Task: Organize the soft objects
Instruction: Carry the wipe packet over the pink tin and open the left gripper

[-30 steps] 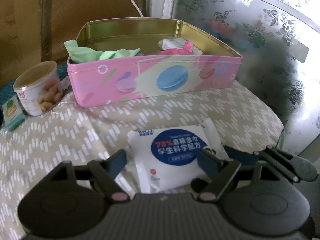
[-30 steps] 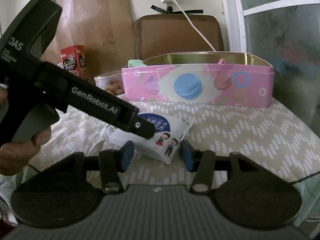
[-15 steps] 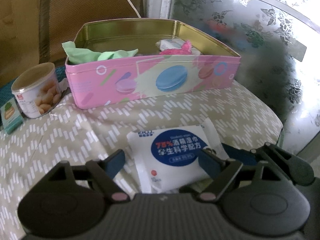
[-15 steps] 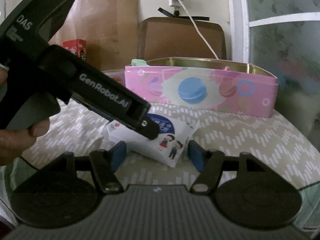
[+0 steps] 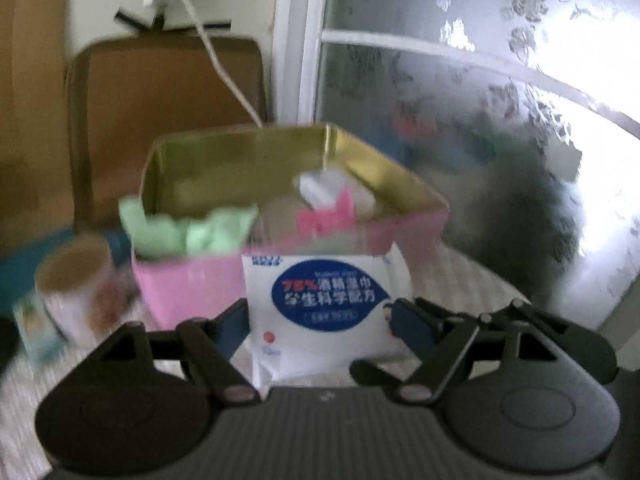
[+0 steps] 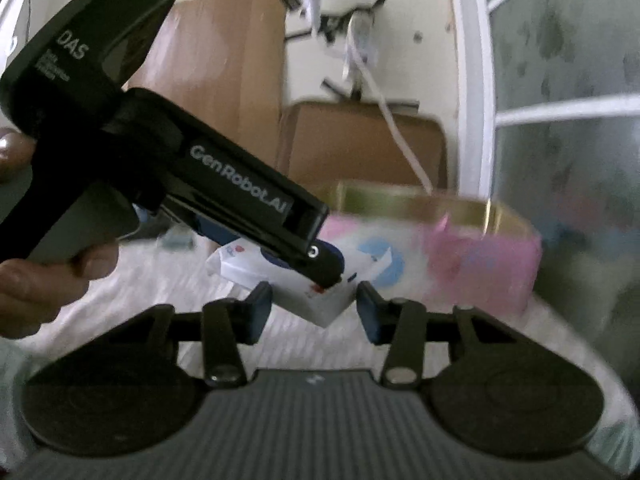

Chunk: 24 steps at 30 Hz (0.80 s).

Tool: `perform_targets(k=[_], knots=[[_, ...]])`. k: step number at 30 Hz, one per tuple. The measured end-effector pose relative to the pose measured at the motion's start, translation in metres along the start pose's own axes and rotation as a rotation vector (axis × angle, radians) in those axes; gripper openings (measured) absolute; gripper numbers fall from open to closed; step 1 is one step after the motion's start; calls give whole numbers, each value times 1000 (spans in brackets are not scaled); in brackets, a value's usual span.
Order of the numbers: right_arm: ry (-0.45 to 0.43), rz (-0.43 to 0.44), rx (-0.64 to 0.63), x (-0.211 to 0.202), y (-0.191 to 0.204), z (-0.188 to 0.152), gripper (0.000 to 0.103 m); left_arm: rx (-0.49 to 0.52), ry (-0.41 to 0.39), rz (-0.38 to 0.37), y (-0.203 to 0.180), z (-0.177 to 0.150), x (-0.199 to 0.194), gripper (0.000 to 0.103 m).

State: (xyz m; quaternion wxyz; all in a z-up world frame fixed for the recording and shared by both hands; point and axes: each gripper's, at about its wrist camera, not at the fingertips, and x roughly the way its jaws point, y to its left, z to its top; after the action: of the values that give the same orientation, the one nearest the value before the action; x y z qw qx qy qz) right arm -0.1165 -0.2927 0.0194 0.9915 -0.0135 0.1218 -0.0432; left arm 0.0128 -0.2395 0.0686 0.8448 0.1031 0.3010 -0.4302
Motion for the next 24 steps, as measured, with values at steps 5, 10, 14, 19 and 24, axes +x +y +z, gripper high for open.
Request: perform_targets(k=[5, 10, 14, 19, 24], knots=[[-40, -47, 36, 42, -32, 34, 50, -10, -40, 59, 4, 43, 37, 90], [78, -185, 108, 113, -65, 47, 54, -124, -31, 142, 25, 48, 56, 93], [32, -161, 188, 91, -69, 43, 59, -179, -176, 61, 46, 13, -3, 99], [-13, -29, 231, 59, -44, 40, 56, -261, -205, 100, 95, -51, -66, 99], [128, 306, 230, 88, 18, 58, 48, -385, -176, 266, 151, -109, -124, 99]])
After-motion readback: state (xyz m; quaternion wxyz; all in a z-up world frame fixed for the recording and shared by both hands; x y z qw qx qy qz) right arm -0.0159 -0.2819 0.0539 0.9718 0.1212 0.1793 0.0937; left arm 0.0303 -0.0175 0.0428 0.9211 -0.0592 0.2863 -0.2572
